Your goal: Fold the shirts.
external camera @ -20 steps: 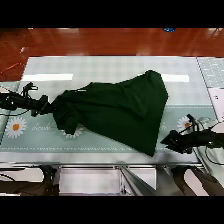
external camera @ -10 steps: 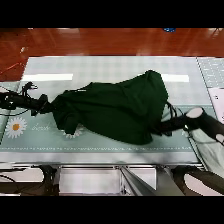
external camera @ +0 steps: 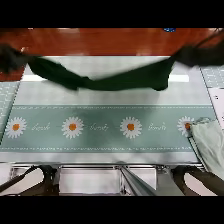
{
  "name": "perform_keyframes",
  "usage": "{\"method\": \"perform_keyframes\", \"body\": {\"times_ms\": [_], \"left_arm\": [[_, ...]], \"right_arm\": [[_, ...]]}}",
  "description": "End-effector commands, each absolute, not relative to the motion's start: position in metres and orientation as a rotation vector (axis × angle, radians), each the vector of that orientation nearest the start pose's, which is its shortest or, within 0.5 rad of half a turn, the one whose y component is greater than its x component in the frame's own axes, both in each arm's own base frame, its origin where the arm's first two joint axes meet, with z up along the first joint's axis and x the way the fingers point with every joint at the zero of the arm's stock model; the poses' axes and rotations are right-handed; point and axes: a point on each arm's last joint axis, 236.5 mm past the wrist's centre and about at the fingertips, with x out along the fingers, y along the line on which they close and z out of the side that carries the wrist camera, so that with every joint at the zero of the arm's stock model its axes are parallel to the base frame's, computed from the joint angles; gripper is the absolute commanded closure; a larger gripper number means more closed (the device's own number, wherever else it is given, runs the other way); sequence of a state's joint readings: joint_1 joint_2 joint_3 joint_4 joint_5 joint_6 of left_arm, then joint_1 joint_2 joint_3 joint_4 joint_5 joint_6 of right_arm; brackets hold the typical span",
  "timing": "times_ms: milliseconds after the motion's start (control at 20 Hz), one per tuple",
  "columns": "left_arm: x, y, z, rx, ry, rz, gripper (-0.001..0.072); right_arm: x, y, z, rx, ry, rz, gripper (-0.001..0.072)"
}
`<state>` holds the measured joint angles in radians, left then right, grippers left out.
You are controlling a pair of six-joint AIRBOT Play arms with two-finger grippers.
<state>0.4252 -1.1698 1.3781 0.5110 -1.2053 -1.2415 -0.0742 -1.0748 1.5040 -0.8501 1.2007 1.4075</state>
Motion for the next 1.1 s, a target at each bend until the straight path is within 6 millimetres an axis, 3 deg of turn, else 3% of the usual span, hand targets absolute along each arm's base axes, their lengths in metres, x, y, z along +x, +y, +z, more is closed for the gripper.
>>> {"method": "perform_keyframes", "body": {"times_ms": [0,150,200,350,450,650,800,950,1050], "left_arm": [[0.382,-0.039,0.416,-0.502,0.198,-0.512,0.0687],[0.306,-0.067,0.507,-0.315,-0.022,-0.529,0.0687],[0.284,-0.07,0.524,-0.251,-0.07,-0.496,0.0687],[0.235,-0.061,0.537,-0.116,-0.125,-0.295,0.0687],[0.202,-0.056,0.54,-0.054,-0.152,-0.187,0.0687],[0.147,-0.049,0.542,0.01,-0.193,-0.112,0.0687],[0.145,-0.038,0.515,-0.024,-0.086,-0.09,0.0687],[0.181,-0.032,0.465,-0.053,0.08,-0.089,0.0687],[0.216,-0.027,0.417,-0.09,0.219,-0.095,0.0687]], "right_arm": [[0.339,0.095,0.423,0.206,0.313,0.463,0.0689],[0.282,0.085,0.477,0.104,0.146,0.398,0.0689],[0.265,0.079,0.486,0.076,0.112,0.361,0.0688],[0.218,0.063,0.506,0.032,0.022,0.266,0.0688],[0.194,0.063,0.508,0.017,0.007,0.252,0.0688],[0.169,0.064,0.475,0.011,0.141,0.246,0.0688],[0.171,0.049,0.447,0.041,0.255,0.181,0.0688],[0.19,0.051,0.417,0.074,0.353,0.195,0.0688],[0.215,0.054,0.376,0.11,0.462,0.215,0.0689]]}}
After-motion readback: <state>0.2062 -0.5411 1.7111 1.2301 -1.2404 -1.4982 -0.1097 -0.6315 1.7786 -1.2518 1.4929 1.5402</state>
